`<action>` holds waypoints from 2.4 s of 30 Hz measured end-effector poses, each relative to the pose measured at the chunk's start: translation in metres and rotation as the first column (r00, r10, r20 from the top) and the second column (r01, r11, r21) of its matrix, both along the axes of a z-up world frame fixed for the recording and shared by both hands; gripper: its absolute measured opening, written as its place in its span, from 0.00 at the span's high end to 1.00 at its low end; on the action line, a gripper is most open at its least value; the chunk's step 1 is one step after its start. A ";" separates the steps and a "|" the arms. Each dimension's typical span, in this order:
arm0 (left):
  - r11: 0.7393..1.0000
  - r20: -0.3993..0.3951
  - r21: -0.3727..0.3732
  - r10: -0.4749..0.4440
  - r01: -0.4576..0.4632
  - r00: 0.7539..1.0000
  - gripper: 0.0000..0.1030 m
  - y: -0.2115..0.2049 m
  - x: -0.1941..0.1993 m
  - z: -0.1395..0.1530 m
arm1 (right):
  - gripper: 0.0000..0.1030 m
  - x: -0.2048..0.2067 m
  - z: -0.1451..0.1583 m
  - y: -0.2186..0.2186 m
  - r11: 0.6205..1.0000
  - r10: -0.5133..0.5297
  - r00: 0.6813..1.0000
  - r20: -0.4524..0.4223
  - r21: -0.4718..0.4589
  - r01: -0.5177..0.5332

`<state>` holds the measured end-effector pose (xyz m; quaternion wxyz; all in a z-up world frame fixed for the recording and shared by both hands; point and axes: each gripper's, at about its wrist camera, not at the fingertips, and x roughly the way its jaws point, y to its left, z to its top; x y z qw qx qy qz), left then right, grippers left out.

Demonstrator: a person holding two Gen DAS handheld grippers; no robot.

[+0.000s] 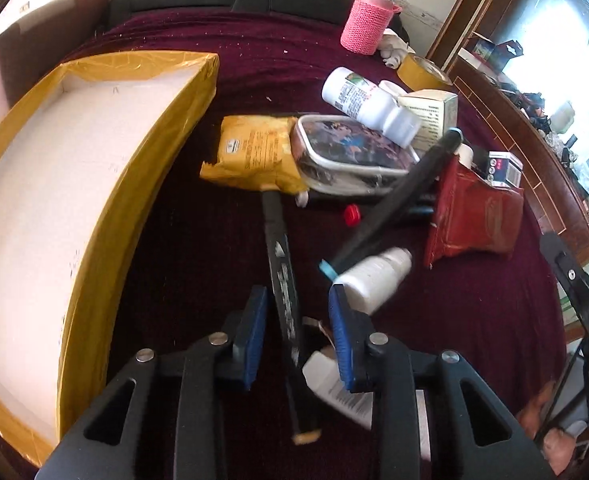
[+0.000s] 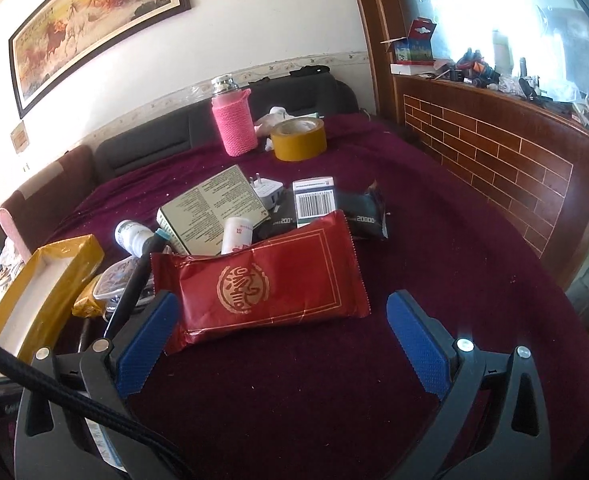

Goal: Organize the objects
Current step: 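Grasp a black marker with the left gripper, then lift the black marker with the left gripper while the right gripper grasps another black marker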

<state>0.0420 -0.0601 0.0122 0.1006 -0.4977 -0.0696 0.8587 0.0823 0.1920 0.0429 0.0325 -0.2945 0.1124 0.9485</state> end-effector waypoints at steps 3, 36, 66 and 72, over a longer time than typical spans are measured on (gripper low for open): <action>0.996 -0.040 -0.081 -0.036 0.033 0.999 0.74 0.016 0.003 0.000 | 0.00 -0.002 -0.002 -0.001 1.000 -0.002 1.000 0.018 -0.006 0.002; 0.986 -0.244 0.151 -0.028 0.067 0.969 0.89 -0.062 0.060 0.056 | 0.00 -0.004 0.018 -0.031 0.984 0.148 0.984 0.096 -0.118 -0.136; 0.968 -0.360 0.250 0.103 -0.010 0.927 0.89 -0.160 0.082 0.085 | 0.88 -0.071 0.007 -0.099 0.921 0.314 0.929 0.195 -0.301 -0.248; 0.972 -0.371 0.234 0.118 -0.030 0.921 0.89 -0.165 0.082 0.090 | 0.87 -0.063 0.024 -0.126 0.919 0.372 0.912 0.172 -0.210 -0.335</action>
